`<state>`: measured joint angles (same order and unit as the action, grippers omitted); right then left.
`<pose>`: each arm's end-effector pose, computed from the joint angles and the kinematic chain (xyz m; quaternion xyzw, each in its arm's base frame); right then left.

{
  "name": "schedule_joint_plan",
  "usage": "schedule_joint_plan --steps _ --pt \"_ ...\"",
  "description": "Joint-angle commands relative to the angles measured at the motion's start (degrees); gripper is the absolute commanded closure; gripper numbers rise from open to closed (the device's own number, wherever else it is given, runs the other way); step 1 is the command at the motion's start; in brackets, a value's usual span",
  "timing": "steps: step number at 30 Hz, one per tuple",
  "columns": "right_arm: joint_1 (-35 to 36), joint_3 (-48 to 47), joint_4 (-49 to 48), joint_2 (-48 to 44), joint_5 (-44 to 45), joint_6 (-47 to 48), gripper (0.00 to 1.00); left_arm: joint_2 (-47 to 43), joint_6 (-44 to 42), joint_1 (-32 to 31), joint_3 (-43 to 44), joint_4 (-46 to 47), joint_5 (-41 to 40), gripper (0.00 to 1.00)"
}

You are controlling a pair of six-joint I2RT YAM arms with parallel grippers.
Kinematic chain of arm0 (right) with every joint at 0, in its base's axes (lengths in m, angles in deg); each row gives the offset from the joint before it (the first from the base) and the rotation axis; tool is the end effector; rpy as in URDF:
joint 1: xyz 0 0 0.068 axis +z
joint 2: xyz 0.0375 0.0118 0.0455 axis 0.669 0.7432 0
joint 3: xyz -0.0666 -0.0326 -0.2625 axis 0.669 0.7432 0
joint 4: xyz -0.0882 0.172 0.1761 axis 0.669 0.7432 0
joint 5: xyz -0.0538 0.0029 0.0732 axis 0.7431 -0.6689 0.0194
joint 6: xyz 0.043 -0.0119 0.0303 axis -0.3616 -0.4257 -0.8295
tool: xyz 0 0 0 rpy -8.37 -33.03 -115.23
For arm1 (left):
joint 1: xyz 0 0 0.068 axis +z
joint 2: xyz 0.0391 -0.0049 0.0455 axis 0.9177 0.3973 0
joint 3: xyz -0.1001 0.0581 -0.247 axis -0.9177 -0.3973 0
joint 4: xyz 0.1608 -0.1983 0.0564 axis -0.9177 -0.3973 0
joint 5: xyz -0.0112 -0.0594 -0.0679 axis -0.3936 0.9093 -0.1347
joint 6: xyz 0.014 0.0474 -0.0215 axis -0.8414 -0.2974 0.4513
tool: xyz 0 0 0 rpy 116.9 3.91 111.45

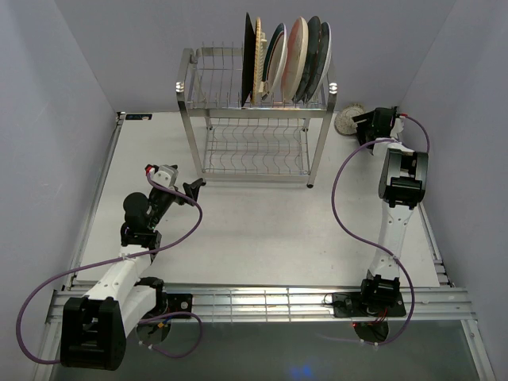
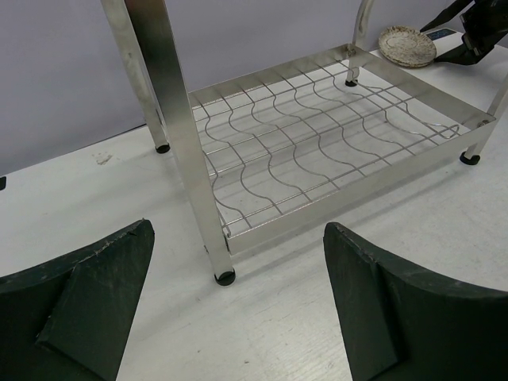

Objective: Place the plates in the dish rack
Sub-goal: Pick up the plate from the corner of the board.

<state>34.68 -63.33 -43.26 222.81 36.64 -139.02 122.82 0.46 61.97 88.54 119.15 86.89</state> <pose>0.5441 -0.0714 0.1391 0.4999 0.6797 0.2355 0.4822 0.2024 -0.0308 0.2385 0.1997 0.6628 -0.1484 0.7062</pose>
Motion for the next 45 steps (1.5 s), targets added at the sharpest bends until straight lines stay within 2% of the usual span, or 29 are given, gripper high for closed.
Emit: schedule_joint_plan --steps 1,5,16,28,35,36,41,42,45 --pt "0.28 -1.95 4.49 0.48 1.43 1.23 0.26 -0.48 -0.29 0.14 -0.68 0.76 -0.52 0.02" --pt "0.28 0.15 2.92 -0.39 1.35 1.41 0.26 -0.56 -0.29 0.14 -0.6 0.76 -0.35 0.02" --pt "1.42 -2.83 -0.25 4.17 -0.5 -2.37 0.28 -1.26 -0.47 0.14 -0.86 0.76 -0.7 0.02" --pt "1.6 -0.55 -11.41 6.63 -2.08 -6.85 0.34 -1.97 -0.47 0.14 -1.03 0.76 -0.87 0.02" --pt "1.69 -3.62 -11.68 8.92 -4.55 -7.55 0.46 -2.14 -0.65 0.14 -1.12 0.85 -0.96 0.02" --pt "1.69 -3.71 -11.68 9.01 -4.55 -7.55 0.51 -2.23 -0.65 0.14 -1.21 0.85 -0.96 0.02" --pt "1.69 -4.59 -11.68 9.62 -4.55 -7.64 0.62 -2.32 -0.73 0.14 -1.21 0.85 -1.14 0.02" --pt "1.69 -4.76 -11.94 9.8 -4.63 -7.82 0.68 -2.23 -0.82 0.14 -1.21 0.85 -1.14 0.02" --pt "1.69 -5.82 -12.64 10.85 -4.9 -8.34 0.72 -2.23 -0.82 0.14 -1.21 0.85 -1.14 0.02"
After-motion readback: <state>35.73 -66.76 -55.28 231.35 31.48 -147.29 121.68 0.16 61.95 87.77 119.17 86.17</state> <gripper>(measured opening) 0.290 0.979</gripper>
